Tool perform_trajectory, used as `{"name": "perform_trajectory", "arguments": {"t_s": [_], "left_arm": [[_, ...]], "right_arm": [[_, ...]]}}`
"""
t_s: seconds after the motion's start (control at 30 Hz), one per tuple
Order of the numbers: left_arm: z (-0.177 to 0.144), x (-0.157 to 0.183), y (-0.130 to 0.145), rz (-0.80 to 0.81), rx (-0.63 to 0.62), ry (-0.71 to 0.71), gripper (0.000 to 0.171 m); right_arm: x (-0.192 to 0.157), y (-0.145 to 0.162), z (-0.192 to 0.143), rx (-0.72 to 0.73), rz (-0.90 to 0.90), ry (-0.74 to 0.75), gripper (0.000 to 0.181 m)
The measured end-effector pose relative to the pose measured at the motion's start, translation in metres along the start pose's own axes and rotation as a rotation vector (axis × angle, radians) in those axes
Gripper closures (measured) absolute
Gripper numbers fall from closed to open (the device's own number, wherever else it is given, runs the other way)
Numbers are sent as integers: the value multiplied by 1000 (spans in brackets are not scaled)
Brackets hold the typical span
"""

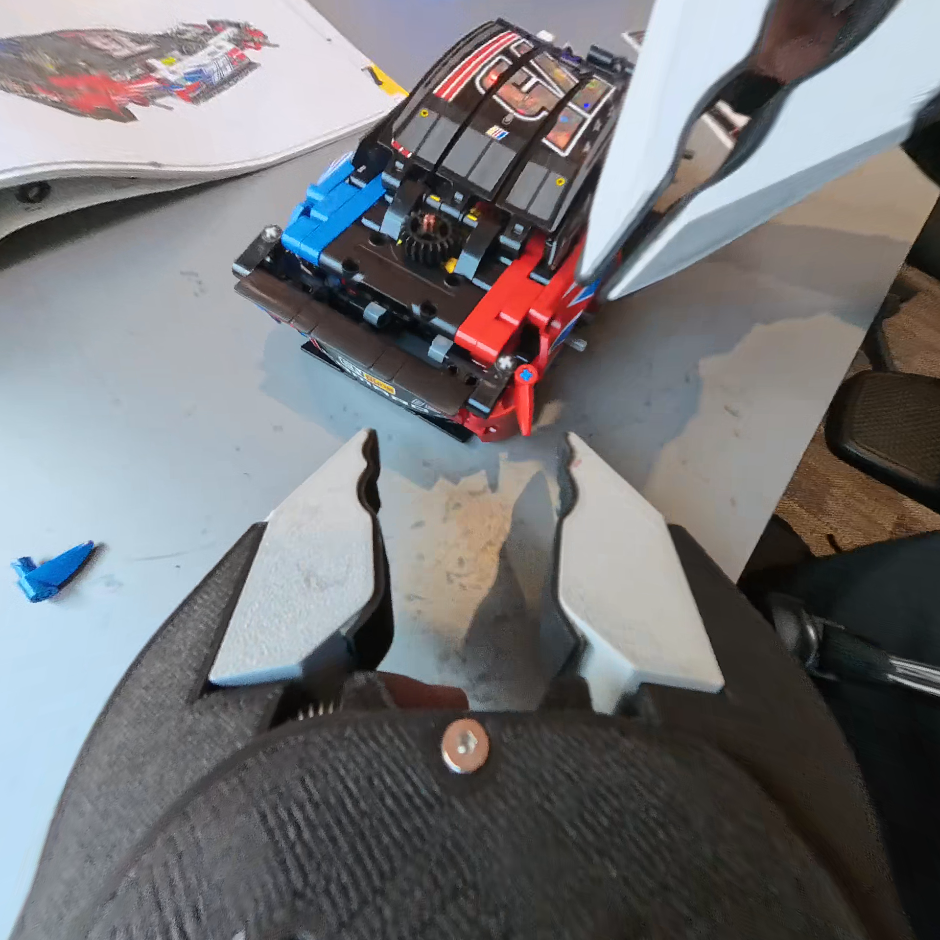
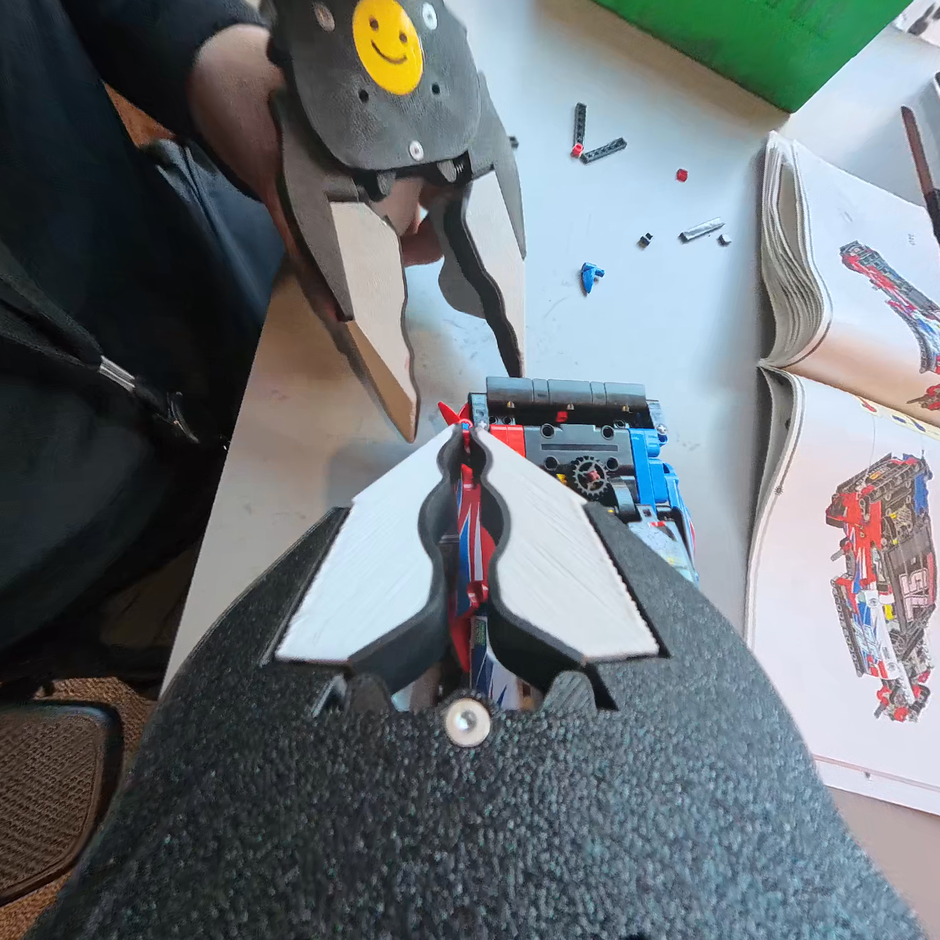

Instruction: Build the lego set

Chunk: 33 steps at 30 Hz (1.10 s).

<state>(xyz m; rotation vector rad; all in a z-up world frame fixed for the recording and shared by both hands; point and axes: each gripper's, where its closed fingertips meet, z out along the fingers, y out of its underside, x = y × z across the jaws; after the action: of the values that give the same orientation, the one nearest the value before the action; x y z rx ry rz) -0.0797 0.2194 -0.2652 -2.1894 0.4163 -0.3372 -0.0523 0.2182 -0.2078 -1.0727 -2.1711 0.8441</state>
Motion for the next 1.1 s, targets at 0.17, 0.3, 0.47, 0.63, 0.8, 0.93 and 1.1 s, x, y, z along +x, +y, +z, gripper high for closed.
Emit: {"name": "perform_trajectory", "arguments": {"t_s": [0.17,0.3,0.47,0.63,0.8,0.93,1.1], "left_arm": [[0,-8,-9,-2,42,-13,104],[1,-2,-10,29,38,48,118],[1,3,-9,106,32,61,132],[-1,5,-6,167,27,106,136],[-2,3,-6,193,27,124,139],[-2,0,-6,236,23,113,164],[-4,-2,-8,213,38,148,171]], "right_arm": [[0,-8,7,14,28,-25,172],[-1,2,31,-110,-6,-27,154],[0,11,34,-214,-97,-26,163],[3,9,32,-237,-137,-54,166],[1,13,38,-283,-197,-66,165],[6,13,39,-299,-179,-58,168],[7,13,40,-280,-137,-63,170]]}}
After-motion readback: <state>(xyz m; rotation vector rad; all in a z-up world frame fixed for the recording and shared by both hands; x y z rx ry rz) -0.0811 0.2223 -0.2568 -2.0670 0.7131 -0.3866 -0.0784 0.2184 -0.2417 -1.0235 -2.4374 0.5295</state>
